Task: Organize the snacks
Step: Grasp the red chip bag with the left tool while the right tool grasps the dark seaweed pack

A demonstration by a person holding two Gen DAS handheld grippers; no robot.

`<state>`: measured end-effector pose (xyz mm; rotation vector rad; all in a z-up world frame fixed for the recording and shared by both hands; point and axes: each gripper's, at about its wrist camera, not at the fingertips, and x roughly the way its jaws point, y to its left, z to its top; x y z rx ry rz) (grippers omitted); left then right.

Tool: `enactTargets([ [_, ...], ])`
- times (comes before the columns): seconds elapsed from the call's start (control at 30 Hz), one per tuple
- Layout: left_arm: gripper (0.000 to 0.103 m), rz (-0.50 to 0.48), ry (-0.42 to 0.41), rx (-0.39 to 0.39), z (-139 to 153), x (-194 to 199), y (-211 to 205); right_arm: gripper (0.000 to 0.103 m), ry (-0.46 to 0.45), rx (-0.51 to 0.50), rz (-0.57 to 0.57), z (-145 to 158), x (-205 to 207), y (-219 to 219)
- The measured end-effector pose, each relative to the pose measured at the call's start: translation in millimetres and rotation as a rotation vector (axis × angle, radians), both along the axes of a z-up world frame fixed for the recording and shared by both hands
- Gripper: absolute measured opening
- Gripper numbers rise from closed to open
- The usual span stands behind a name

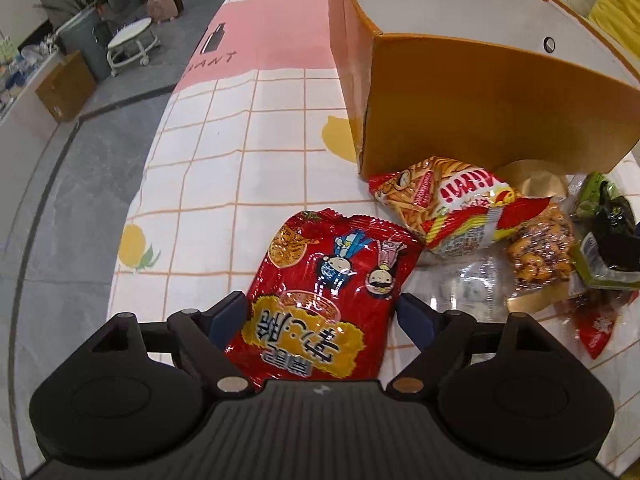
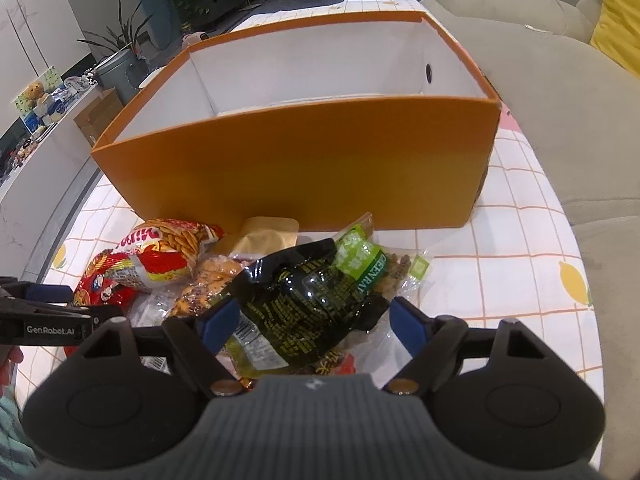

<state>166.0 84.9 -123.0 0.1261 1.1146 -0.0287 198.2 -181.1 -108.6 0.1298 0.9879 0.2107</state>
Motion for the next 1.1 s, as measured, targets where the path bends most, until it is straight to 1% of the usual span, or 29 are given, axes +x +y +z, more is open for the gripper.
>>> enactTargets([
  [0.07,0.103,-0.019,-0.004,0.018,-2.6,2.3,0.5,0.079,0.008,0.005,-0.001,-2.9,1.8,-0.2],
  [0.2,0.103,-0.035,-0.016,0.037,-6.1,5.9,3.6,0.08,0.015,0.014,0.005,-5.8,3.8,-1.0],
  [0.3,0.103,-0.013,-0.001,0.011,-12.0,9.1,8.2,0.08,0.017,0.016,0.008,-5.8,4.0,-1.1],
  [0.37,0.103,0.005,-0.011,-0.013,-13.9,9.5,11.1,0.08,0.017,0.02,0.008,-5.4,3.9,-1.6],
  [0.43,0.103,0.021,-0.012,-0.036,-14.9,10.1,13.3,0.08,0.019,0.024,0.006,-5.6,4.0,-2.7],
  [0.53,0.103,0.049,0.009,-0.061,-15.2,12.5,15.7,0.08,0.018,0.024,0.007,-5.8,3.7,-2.8],
  [0.57,0.103,0.055,0.007,-0.07,-14.6,12.2,16.1,0.079,0.017,0.023,0.008,-5.7,3.4,-2.3],
  [0.6,0.095,0.059,-0.002,-0.073,-13.1,11.3,15.8,0.075,0.015,0.021,0.009,-5.6,3.1,-2.4],
  [0.67,0.089,0.064,-0.008,-0.071,-10.8,9.9,14.5,0.068,0.012,0.016,0.01,-5.6,2.5,-2.4],
  [0.7,0.086,0.066,-0.009,-0.072,-10.1,9.2,13.8,0.067,0.013,0.02,0.012,-5.4,2.2,-2.5],
  [0.83,0.084,0.084,-0.013,-0.093,-6.6,5.9,12.9,0.061,0.005,0.031,0.011,-4.1,0.9,-4.5],
  [0.9,0.084,0.098,-0.018,-0.102,-2.4,3.8,12.3,0.055,-0.006,0.043,0.018,-2.8,-0.5,-5.4],
  [0.93,0.084,0.101,-0.023,-0.103,0.6,2.7,11.9,0.054,-0.011,0.045,0.029,-2.1,-1.0,-4.8],
  [1.03,0.084,0.111,-0.042,-0.132,12.5,-1.3,10.8,0.045,-0.026,0.046,0.054,-0.5,-3.5,-2.5],
  [1.07,0.084,0.117,-0.045,-0.142,16.3,-2.9,10.4,0.035,-0.033,0.052,0.058,1.1,-4.8,-2.9],
  [1.1,0.084,0.122,-0.045,-0.15,19.6,-4.3,9.6,0.017,-0.046,0.055,0.06,3.8,-6.6,-3.7],
])
